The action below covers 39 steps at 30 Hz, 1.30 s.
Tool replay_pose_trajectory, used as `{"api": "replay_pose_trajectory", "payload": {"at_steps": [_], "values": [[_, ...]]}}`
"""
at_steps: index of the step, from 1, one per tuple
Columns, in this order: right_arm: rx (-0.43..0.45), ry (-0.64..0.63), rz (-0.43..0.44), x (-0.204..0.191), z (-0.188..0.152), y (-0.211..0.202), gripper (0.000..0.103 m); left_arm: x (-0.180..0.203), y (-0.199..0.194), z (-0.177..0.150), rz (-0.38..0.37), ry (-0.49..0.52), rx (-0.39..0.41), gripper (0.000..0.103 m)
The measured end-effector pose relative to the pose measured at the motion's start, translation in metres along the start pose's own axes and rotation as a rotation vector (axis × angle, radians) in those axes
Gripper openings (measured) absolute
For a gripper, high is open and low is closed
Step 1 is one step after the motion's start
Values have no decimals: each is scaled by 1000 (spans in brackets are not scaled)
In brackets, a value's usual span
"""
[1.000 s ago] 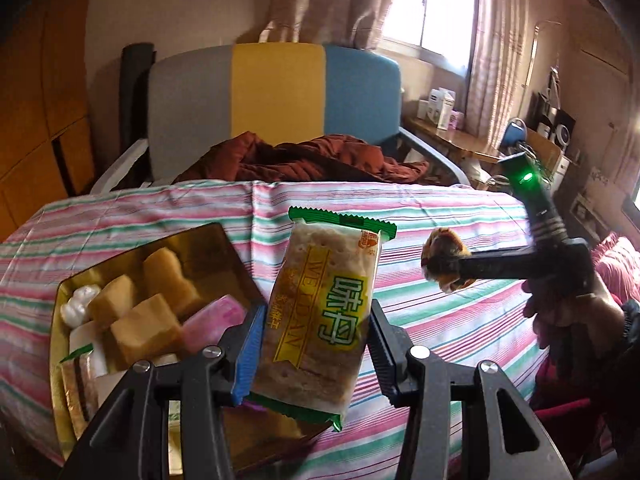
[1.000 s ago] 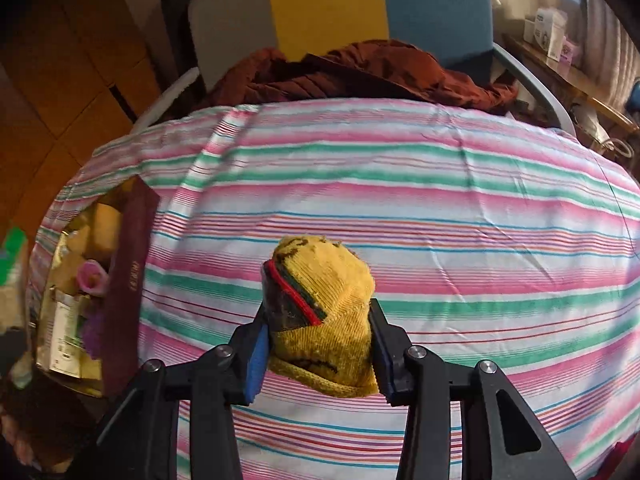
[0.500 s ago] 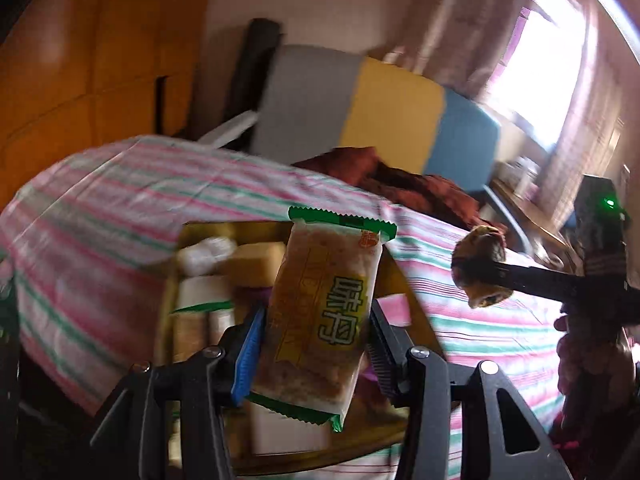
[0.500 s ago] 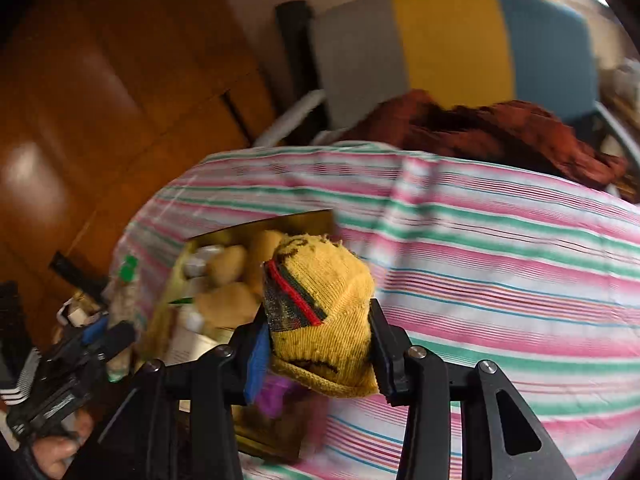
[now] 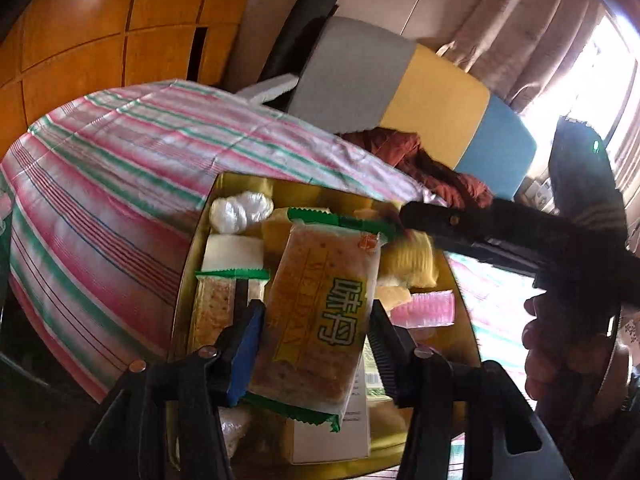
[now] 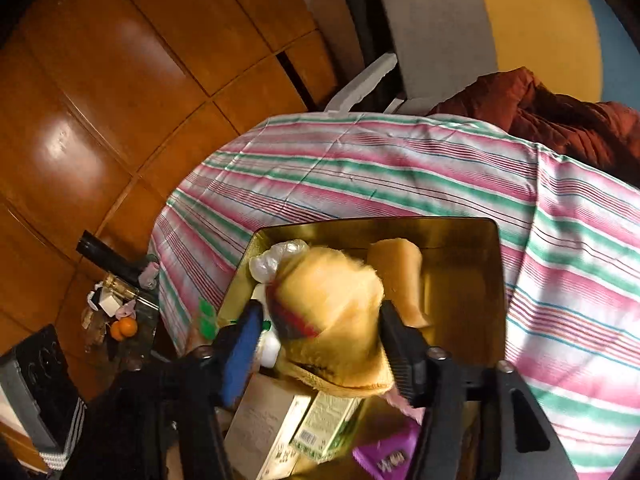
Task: Organize objects
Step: 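Release the WEIDAN cracker pack and yellow knitted ball into the gold tray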
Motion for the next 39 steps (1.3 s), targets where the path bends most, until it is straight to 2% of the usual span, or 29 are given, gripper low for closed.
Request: {"api": "replay_pose_trajectory", "payload": {"at_steps": [1,2,5,8,12,15,20,23,29,34,37,39], "values": [[-3,2,-8,1,-1,1,89,-1,1,-1,5,5,-4,55],[-3,4,-11,2,-2,2,89,-1,1,-3,9,12,-3,56],[-8,-1,-17,5,-6,3,89,2,-1,-4,38,59,21,71],[-9,-1,-29,8,-11,-1,89,4,-6,-3,48,78,50,71],[40,-45,-80,5,-17,-21,92,8,-18,1,73,101,80,71],[100,-110,-167,0,-23,-42,103,8,-35,4,126,119,116,71],[183,-189,-312,-6,-45,-79,103,9,-61,7,226,129,161,71],[192,-177,-343,-4,-65,-92,103,15,-78,6,307,168,217,71],[209,-150,-360,-2,-92,-109,103,21,-101,4,267,105,261,72],[217,-148,-361,-4,-101,-115,103,35,-112,3,313,156,299,75],[216,-151,-353,-6,-105,-117,103,40,-117,2,263,165,288,75],[217,-152,-351,-8,-106,-118,103,42,-119,1,272,173,299,75]]}}
Point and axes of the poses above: each gripper's, at about its wrist camera, not at the fingertips, and y roughly the way its jaws point, x to its right, z to its top, the point moved 2 cm from there along y, roughly the way its jaws point, and after that the axes turned 14 degrees about x, right-handed, at the moved point
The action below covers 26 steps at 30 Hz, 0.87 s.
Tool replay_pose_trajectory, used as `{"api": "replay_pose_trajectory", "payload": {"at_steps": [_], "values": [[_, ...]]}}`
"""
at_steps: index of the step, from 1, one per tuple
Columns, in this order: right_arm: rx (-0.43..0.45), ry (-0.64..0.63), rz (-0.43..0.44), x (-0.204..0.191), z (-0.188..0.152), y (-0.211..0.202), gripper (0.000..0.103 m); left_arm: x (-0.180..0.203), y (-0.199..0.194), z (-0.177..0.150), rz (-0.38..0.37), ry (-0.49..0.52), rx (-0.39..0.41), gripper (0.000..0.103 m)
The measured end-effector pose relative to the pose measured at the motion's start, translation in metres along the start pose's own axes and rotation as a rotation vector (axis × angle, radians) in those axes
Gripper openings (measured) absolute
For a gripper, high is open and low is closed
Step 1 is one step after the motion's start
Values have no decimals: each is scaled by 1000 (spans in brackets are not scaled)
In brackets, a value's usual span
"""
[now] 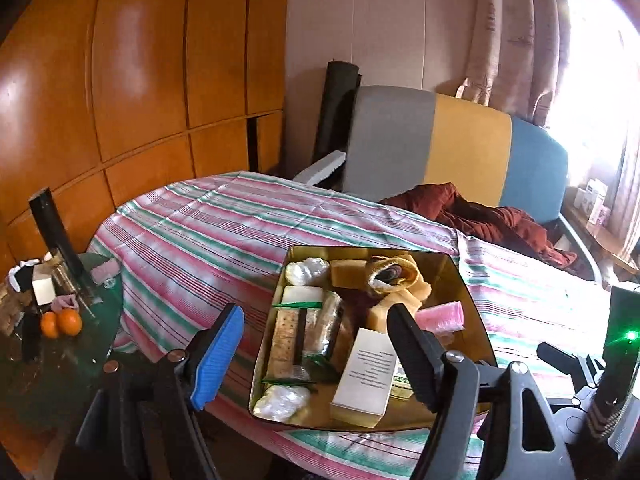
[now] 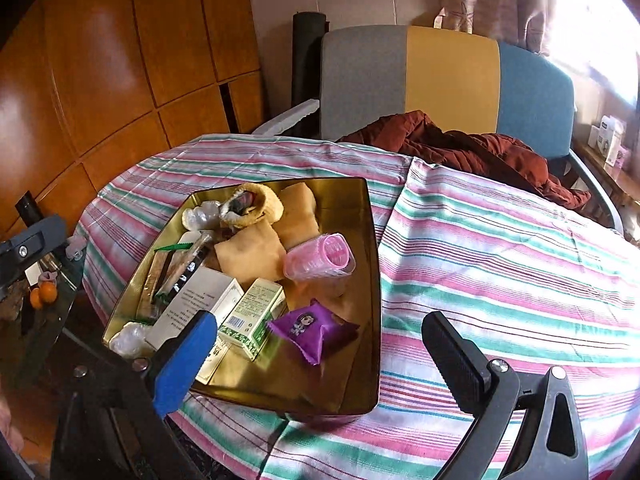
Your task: Organize objects
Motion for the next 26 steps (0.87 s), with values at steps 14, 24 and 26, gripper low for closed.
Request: {"api": "replay_pose_trajectory", "payload": {"at_steps": [14,24,26], "values": [[-7,-16,13,-7,-1,0,103,-4,3,-7,4,7,-8,74],[-38,-28,5,-11,-8,8,103,-14,14,-18,31,-10,-6,60],[-38,-29,3,-11,-8,9,103,-14,17,-20,18,-6,-20,59]]}}
Point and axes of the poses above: each gripper's, at about its wrist camera, not at the fingertips, and y roughly the way its jaws point, x to its right, z to its top, the point moved 2 cm from there along y, roughly the way its jaws point, and after that the axes turned 14 degrees about x, right-handed, at the moved point
